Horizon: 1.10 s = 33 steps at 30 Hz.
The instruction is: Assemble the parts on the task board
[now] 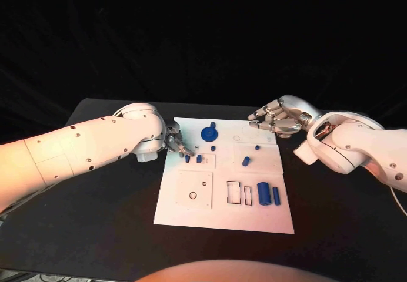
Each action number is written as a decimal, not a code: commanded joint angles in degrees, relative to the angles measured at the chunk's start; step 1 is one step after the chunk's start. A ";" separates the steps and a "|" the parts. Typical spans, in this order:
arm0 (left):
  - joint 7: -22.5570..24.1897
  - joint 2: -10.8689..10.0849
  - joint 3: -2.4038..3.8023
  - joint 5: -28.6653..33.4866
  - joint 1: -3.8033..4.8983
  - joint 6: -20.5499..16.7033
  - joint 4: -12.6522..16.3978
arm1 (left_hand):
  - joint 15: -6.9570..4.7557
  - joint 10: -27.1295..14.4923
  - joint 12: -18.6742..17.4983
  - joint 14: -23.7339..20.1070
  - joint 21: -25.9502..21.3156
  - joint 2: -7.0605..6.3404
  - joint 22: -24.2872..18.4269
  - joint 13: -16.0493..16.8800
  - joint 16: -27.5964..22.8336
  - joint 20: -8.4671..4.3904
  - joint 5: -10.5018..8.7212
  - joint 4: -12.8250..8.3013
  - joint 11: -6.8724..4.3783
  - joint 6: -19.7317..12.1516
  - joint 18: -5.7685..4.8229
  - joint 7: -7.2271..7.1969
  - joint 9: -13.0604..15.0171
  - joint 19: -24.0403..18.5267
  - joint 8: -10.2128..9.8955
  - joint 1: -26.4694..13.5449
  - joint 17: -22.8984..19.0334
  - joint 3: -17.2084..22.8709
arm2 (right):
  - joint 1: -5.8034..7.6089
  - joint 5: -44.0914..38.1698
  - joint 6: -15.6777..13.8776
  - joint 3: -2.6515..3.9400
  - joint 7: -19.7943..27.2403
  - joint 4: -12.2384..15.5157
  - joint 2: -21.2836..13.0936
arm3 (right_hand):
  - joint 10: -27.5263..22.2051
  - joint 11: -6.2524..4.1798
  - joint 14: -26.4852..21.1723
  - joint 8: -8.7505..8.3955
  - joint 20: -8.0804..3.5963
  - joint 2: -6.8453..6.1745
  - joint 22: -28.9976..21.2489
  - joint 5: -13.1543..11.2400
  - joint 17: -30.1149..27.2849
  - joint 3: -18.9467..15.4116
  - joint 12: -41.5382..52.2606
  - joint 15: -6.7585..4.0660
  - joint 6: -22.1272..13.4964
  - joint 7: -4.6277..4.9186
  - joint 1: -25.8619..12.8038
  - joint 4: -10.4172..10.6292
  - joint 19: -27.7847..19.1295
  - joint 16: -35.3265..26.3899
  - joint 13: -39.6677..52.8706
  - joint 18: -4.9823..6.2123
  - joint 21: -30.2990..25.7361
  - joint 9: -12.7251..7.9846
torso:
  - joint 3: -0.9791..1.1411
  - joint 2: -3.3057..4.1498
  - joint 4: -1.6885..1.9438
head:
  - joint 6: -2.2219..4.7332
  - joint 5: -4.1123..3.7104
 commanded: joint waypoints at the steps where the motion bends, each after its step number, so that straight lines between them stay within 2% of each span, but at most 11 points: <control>1: 5.13 -0.49 0.07 6.02 0.06 -8.40 0.12 | 0.89 -6.66 -9.08 6.03 -2.91 0.12 8.38 -10.06 0.14 0.44 0.27 0.90 1.14 -2.86 0.29 1.22 -0.58 2.79 -1.62 -0.18 15.10 -1.72 | -0.08 -0.11 0.65 -0.02 0.02 -0.03 0.05 | -0.49 0.02 2.66 0.14 0.05 0.28 -0.05 0.28 1.13 0.14 -0.27 0.46 -0.05 0.16 0.08 0.18 -0.29 -0.30 -0.07 1.04 -0.22 -0.06 | 0.07 -0.03 0.07 | 0.04 -0.17; 4: 8.44 -0.95 0.07 10.60 0.09 -11.89 -0.12 | 2.39 -11.59 -13.31 5.18 -13.04 0.11 0.23 -13.40 -1.81 1.74 0.23 1.16 2.96 -6.46 2.54 3.13 -1.71 -1.46 -3.83 -0.93 13.12 -4.91 | -0.11 -0.10 0.63 -0.03 0.01 -0.08 0.04 | -0.49 0.02 2.66 0.14 0.05 0.28 -0.05 0.28 1.13 0.14 -0.27 0.46 -0.05 0.16 0.08 0.18 -0.29 -0.30 -0.07 1.04 -0.22 -0.06 | 0.03 0.01 0.07 | 0.15 -0.33; 5: 9.47 -1.07 0.07 11.92 0.10 -12.78 -0.24 | 3.44 -14.65 -15.12 3.03 -21.30 0.19 -6.21 -14.45 -6.48 2.64 0.15 1.18 4.13 -8.90 4.11 4.40 -2.50 -4.95 -5.15 -1.25 8.70 -7.06 | -0.12 -0.09 0.63 -0.03 0.00 -0.10 0.04 | -0.50 0.02 2.66 0.14 0.05 0.28 -0.06 0.29 1.13 0.15 -0.28 0.46 -0.06 0.17 0.08 0.18 -0.30 -0.31 -0.08 1.04 -0.22 -0.06 | -0.01 0.01 0.08 | 0.27 -0.40; 10: 13.09 -1.30 0.05 14.13 0.11 -14.40 -0.60 | 5.60 -20.34 -18.15 -5.59 -47.73 1.85 -26.40 -17.61 -23.32 5.12 0.20 1.42 6.50 -12.52 8.36 6.79 -4.55 -15.53 -6.19 0.83 -5.93 -13.28 | -0.16 -0.06 0.65 -0.05 -0.04 -0.09 0.04 | -0.54 0.02 2.65 0.14 0.05 0.28 -0.09 0.35 1.10 0.15 -0.34 0.46 -0.06 0.17 0.08 0.19 -0.31 -0.34 -0.14 1.05 -0.24 -0.07 | 0.07 0.04 0.03 | 0.41 -0.35; 11: 13.46 -1.28 0.04 14.20 0.11 -14.43 -0.65 | 5.78 -20.97 -18.57 -7.40 -49.97 2.02 -28.06 -18.15 -26.61 5.36 0.22 1.40 6.81 -12.79 8.59 6.92 -4.82 -16.43 -6.19 1.60 -8.71 -13.89 | -0.17 -0.06 0.65 -0.05 -0.04 -0.09 0.04 | -0.54 0.02 2.65 0.14 0.05 0.28 -0.09 0.35 1.10 0.15 -0.34 0.46 -0.06 0.17 0.08 0.19 -0.31 -0.34 -0.14 1.05 -0.24 -0.07 | 0.09 0.05 0.03 | 0.41 -0.35; 13: 14.38 -1.17 0.02 14.06 0.11 -14.30 -0.79 | 6.26 -22.46 -19.66 -10.82 -53.01 1.94 -30.40 -19.69 -32.99 6.02 0.25 1.23 7.34 -13.79 8.59 7.44 -5.74 -17.16 -6.40 4.32 -14.15 -15.48 | -0.17 -0.06 0.64 -0.06 -0.06 -0.07 0.04 | -0.54 0.02 2.65 0.14 0.05 0.28 -0.09 0.35 1.10 0.15 -0.34 0.46 -0.06 0.17 0.08 0.19 -0.31 -0.34 -0.14 1.05 -0.24 -0.07 | 0.09 0.03 0.00 | 0.57 -0.43; 17: 16.33 -0.84 -0.03 11.28 0.08 -14.62 -0.77 | 6.55 -22.70 -20.19 -10.89 -55.41 2.90 -32.82 -21.71 -34.72 6.09 0.23 0.62 7.37 -13.85 8.85 7.53 -7.06 -15.75 -6.05 8.96 -16.33 -16.51 | -0.18 -0.06 0.66 -0.06 -0.09 -0.03 0.05 | -0.54 0.02 2.65 0.14 0.05 0.28 -0.09 0.35 1.10 0.15 -0.34 0.46 -0.06 0.17 0.08 0.19 -0.31 -0.34 -0.14 1.05 -0.24 -0.07 | 0.02 0.09 -0.07 | 0.97 -0.59; 20: 19.91 -0.46 -0.20 7.71 0.04 -15.26 -0.71 | 6.22 -23.34 -21.58 -11.34 -56.52 4.74 -33.89 -23.52 -35.69 5.87 0.49 -2.51 7.18 -13.95 8.84 7.24 -8.54 -15.25 -6.90 17.04 -17.50 -13.23 | -0.18 -0.06 0.66 -0.07 -0.09 0.00 0.06 | -0.54 0.02 2.65 0.14 0.05 0.28 -0.09 0.35 1.10 0.15 -0.34 0.46 -0.06 0.17 0.08 0.19 -0.31 -0.34 -0.14 1.05 -0.24 -0.07 | 0.06 0.07 -0.06 | 1.31 -0.74; 23: 25.13 -0.02 -0.65 3.17 0.00 -16.47 -0.67 | 6.07 -23.59 -24.58 -12.61 -57.45 5.08 -34.68 -26.50 -37.59 5.54 0.42 -4.52 7.11 -12.59 8.80 7.06 -10.81 -15.17 -8.77 22.88 -19.38 -10.19 | -0.18 -0.06 0.68 -0.07 -0.08 0.03 0.08 | -0.57 0.03 2.63 0.14 0.05 0.30 -0.09 0.50 1.05 0.18 -0.37 0.47 -0.06 0.18 0.10 0.24 -0.31 -0.39 -0.19 1.04 -0.26 -0.07 | 0.10 0.07 -0.02 | 1.55 -0.95; 25: 29.03 0.44 -0.94 -0.62 -0.10 -17.98 -0.77 | 6.25 -20.57 -29.78 -14.50 -58.58 3.20 -35.44 -32.55 -40.56 5.71 0.11 -4.15 7.31 -9.17 8.31 6.78 -15.76 -15.43 -13.47 25.52 -22.55 -7.62 | -0.18 -0.08 0.62 -0.07 -0.04 0.03 0.11 | -0.57 0.03 2.63 0.14 0.05 0.30 -0.09 0.50 1.05 0.18 -0.37 0.47 -0.06 0.18 0.10 0.24 -0.31 -0.39 -0.19 1.04 -0.26 -0.07 | 0.07 0.11 -0.06 | 1.73 -1.21; 33: 35.12 2.73 -1.76 -12.07 -1.16 -21.92 -2.16 | 6.06 -19.31 -34.63 -14.18 -58.49 0.74 -35.30 -37.98 -42.03 5.47 0.25 -4.10 7.25 -5.65 8.63 6.47 -19.93 -14.64 -17.82 25.81 -25.27 -6.63 | -0.18 -0.41 0.39 -0.07 0.13 -0.02 0.21 | -0.62 0.03 2.63 0.14 0.05 0.31 -0.16 0.58 1.02 0.22 -0.45 0.47 -0.06 0.18 0.15 0.23 -0.35 -0.43 -0.26 1.05 -0.30 -0.07 | -0.01 0.05 0.04 | 2.15 -1.70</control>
